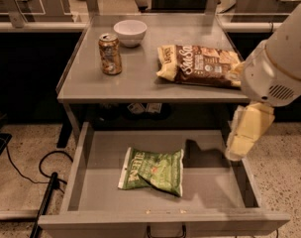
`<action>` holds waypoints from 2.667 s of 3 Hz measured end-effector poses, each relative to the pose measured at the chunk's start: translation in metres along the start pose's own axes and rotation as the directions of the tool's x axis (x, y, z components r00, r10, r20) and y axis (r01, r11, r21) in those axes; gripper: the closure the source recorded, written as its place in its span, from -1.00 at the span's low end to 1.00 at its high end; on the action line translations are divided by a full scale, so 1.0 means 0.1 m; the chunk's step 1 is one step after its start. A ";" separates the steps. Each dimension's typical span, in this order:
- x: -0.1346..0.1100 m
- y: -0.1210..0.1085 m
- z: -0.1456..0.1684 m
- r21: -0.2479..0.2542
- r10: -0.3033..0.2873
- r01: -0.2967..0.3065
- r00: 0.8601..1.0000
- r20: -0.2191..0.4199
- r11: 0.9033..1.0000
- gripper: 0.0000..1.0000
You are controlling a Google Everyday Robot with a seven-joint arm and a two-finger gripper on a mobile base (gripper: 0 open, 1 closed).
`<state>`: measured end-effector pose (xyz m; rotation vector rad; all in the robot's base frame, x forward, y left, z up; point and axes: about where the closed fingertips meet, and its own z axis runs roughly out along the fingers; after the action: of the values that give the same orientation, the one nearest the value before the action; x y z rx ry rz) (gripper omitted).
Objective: Pick green jalapeno chip bag from top drawer and place on counter
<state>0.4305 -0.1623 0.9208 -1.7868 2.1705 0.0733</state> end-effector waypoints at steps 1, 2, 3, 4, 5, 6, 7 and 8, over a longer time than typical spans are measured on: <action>-0.27 0.12 0.30 -0.064 -0.021 0.024 0.998 0.055 0.998 -1.00; -0.28 0.13 0.31 -0.067 -0.021 0.025 0.998 0.059 0.997 -1.00; -0.29 0.17 0.34 -0.074 -0.004 0.010 0.997 0.080 0.997 -1.00; -0.45 0.38 0.63 -0.097 0.005 0.008 0.991 0.131 0.995 -1.00; -0.76 0.52 1.34 -0.110 -0.011 0.035 0.977 0.212 0.993 -1.00; -0.76 0.52 1.34 -0.110 -0.011 0.035 0.977 0.212 0.993 -1.00; -0.71 0.57 1.63 -0.124 0.012 0.017 0.973 0.228 0.992 -1.00; -0.63 0.56 2.08 -0.138 0.031 0.003 0.968 0.247 0.990 -1.00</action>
Offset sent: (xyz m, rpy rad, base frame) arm -0.0002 0.0297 -0.0194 0.0488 0.0372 0.0411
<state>0.4321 -0.0396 0.7330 -1.7281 2.0409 0.4375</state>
